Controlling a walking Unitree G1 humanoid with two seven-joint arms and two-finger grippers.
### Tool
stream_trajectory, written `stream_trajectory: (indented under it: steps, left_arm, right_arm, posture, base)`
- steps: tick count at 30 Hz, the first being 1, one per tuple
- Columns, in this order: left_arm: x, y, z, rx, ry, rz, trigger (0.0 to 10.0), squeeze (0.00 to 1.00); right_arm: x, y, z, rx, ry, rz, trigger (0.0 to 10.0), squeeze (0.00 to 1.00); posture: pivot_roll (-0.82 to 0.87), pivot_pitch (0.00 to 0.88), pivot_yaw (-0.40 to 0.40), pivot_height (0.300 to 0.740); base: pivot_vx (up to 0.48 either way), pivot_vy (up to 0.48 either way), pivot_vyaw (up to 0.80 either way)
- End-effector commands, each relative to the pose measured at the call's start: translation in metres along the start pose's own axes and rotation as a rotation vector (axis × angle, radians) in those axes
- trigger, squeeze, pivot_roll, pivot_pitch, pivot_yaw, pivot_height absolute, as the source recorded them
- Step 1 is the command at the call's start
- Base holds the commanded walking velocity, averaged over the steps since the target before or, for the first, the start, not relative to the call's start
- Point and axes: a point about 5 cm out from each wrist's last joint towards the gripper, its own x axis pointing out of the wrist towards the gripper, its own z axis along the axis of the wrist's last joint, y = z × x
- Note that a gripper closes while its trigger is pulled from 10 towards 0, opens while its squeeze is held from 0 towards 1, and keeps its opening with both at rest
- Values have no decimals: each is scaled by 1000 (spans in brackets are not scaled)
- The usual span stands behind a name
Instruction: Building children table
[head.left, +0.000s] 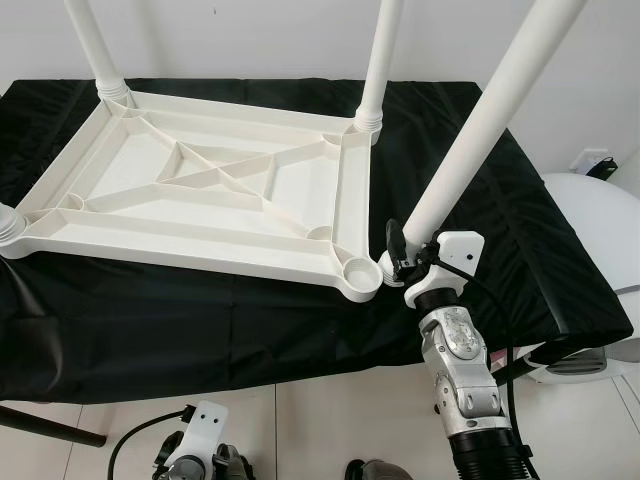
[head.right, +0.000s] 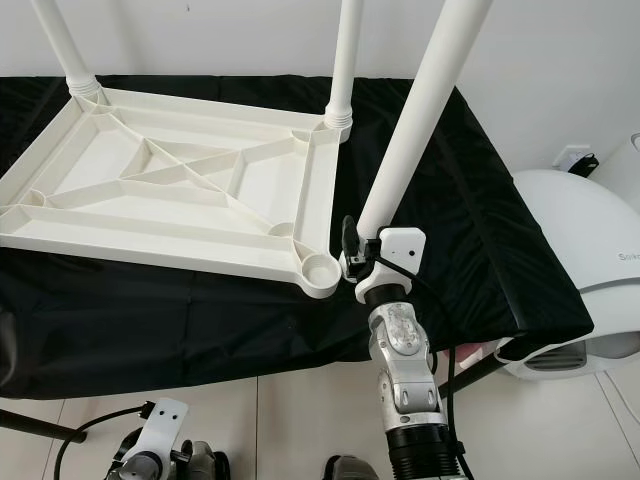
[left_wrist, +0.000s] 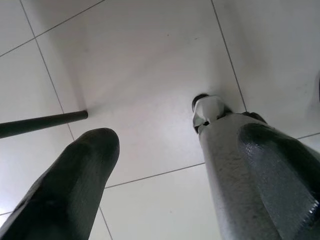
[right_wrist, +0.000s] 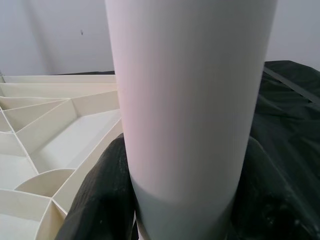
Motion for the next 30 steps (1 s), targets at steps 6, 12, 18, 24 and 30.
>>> stream_trajectory:
  steps: [6,12,18,24,30]
  left_arm:
    - [-4,-5,-18,1,73,-72,10000,0]
    - [-3,-6,-16,3,66,-73,10000,0]
    - [-3,-9,-15,7,65,-78,10000,0]
    - [-3,-9,-15,10,64,-81,10000,0]
    - [-3,-9,-14,12,60,-81,10000,0]
  right_arm:
    - [2,0,2,-2,-19,1,10000,0]
    - [2,0,2,-2,-21,1,10000,0]
    - [2,-1,3,-5,-22,0,10000,0]
    - [2,-2,2,-5,-22,-1,10000,0]
    - [2,-1,2,-5,-21,0,10000,0]
  posture:
    - [59,97,16,740]
    - [56,96,16,740]
    - [49,95,16,740]
    - [46,90,17,740]
    - [47,85,18,740]
  base:
    - [0,0,0]
    - [0,0,0]
    - [0,0,0]
    - [0,0,0]
    - [0,0,0]
